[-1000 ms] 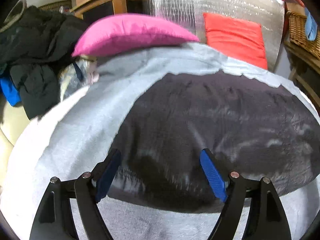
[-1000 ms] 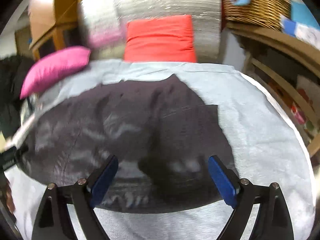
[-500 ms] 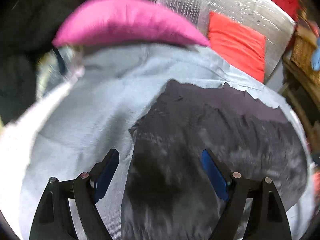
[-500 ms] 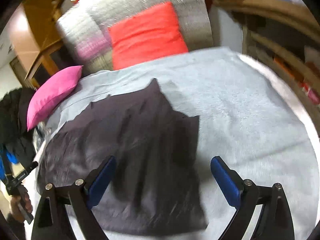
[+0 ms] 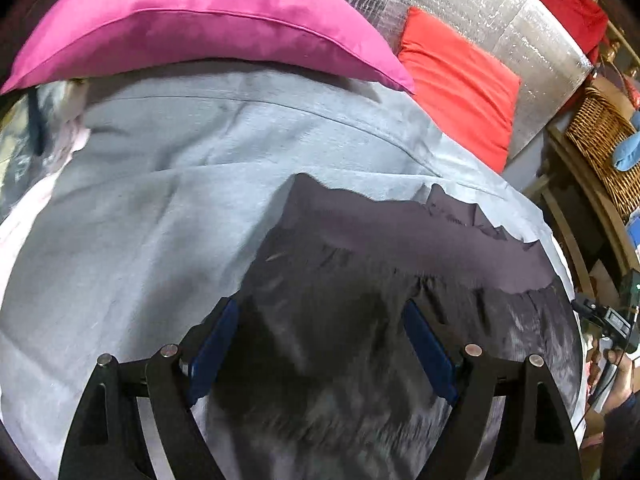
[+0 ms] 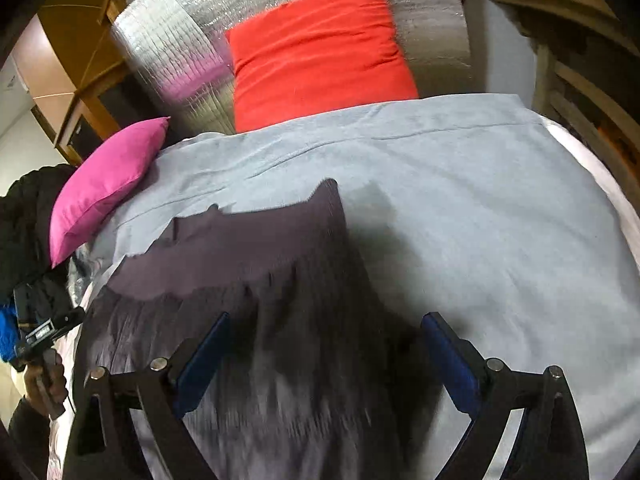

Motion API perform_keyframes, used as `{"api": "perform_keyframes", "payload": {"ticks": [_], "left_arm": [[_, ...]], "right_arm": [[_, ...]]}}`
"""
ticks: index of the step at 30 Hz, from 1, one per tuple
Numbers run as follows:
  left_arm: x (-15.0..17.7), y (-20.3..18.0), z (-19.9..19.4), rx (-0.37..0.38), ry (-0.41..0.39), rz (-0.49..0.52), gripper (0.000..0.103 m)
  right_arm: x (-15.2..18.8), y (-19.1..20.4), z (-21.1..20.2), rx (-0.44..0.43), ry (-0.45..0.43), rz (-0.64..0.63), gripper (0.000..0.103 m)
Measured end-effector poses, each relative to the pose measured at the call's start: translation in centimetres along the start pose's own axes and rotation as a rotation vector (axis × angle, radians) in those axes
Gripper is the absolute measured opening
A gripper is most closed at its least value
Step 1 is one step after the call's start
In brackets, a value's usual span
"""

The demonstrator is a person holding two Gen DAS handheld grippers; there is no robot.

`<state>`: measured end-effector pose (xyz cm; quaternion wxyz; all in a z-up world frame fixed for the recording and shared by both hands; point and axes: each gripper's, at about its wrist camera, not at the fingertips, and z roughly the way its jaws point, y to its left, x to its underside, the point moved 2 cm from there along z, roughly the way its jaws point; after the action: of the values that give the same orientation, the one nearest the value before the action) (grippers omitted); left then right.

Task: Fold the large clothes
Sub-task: 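Move both open tools to the folded edge of the jacket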

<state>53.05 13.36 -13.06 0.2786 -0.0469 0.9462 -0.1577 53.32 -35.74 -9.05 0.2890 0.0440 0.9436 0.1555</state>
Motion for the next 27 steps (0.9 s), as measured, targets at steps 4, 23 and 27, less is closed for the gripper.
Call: {"api": "perform_keyframes", "payload": {"ticks": [4,23,27], "left_arm": [[-0.3,-0.9,2.1,-0.059,0.042,0.064,0.084],[-1.1,1.9,-4.9,-0.136,-0.129,0.021,0.061],[1.4,0.5,-8.2,-0.07,-0.162,0.049,0.061]], "right_arm": [[-0.1,0.5,3.9,0.027,0.125,-0.035,0.067],[0.9,1.0,-0.3,0.188,-0.022,-0.066,0.069],[1.5,3.2,-5.0,0.176,-0.13,-0.116,0.069]]}}
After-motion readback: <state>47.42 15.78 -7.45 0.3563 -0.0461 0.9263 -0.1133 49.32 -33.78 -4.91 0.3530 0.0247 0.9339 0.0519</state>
